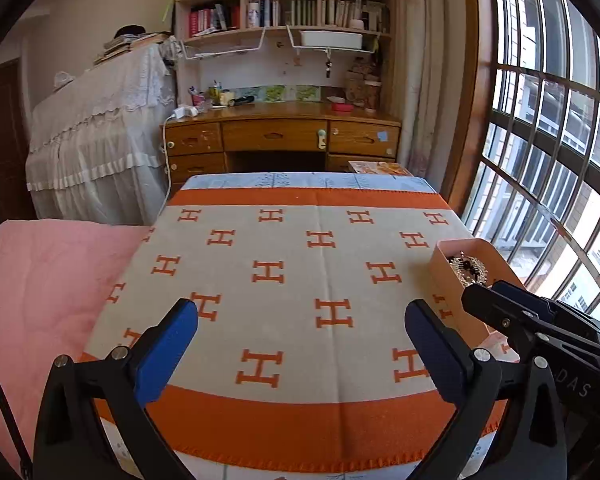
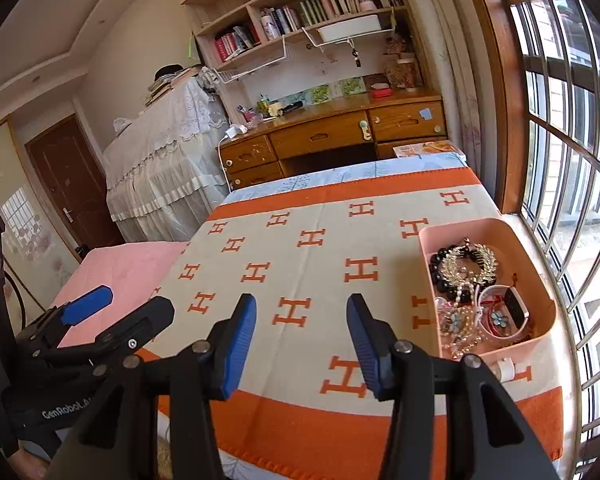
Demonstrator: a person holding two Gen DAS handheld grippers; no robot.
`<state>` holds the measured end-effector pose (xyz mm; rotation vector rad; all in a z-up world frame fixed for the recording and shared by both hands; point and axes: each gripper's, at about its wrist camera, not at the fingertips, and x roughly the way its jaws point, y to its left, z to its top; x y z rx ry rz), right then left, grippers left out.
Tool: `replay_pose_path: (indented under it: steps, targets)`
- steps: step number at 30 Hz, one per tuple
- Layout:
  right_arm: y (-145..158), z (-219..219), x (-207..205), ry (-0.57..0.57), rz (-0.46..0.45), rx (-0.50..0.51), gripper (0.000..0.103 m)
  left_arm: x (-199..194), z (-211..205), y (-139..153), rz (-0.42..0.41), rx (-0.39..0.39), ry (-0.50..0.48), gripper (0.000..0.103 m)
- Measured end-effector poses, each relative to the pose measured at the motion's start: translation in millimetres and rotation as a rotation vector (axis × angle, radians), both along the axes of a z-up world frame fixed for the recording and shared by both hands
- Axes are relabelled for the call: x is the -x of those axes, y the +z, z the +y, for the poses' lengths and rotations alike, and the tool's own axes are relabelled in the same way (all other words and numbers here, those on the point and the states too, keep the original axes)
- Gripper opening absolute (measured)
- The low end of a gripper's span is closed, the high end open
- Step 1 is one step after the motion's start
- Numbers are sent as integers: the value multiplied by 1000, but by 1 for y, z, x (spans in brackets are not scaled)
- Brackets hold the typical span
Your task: Organize jewelry
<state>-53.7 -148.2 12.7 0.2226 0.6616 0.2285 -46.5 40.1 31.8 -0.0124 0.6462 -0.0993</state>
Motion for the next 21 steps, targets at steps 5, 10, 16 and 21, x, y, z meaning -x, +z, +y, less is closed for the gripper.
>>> replay_pose_path:
  steps: [5, 10, 16, 21]
  targets:
    - [7, 29, 9, 10, -20, 39, 50, 13, 26, 4, -27, 1, 59, 102]
    - [8, 43, 11, 5, -15, 55, 50, 18, 40, 3, -30, 3, 79, 102]
    - [10, 50, 18, -19, -35, 86, 50, 20, 45, 5, -35, 11, 76, 102]
    - [10, 52, 22, -31, -43, 95, 50, 20, 47, 6, -37, 11, 83, 102]
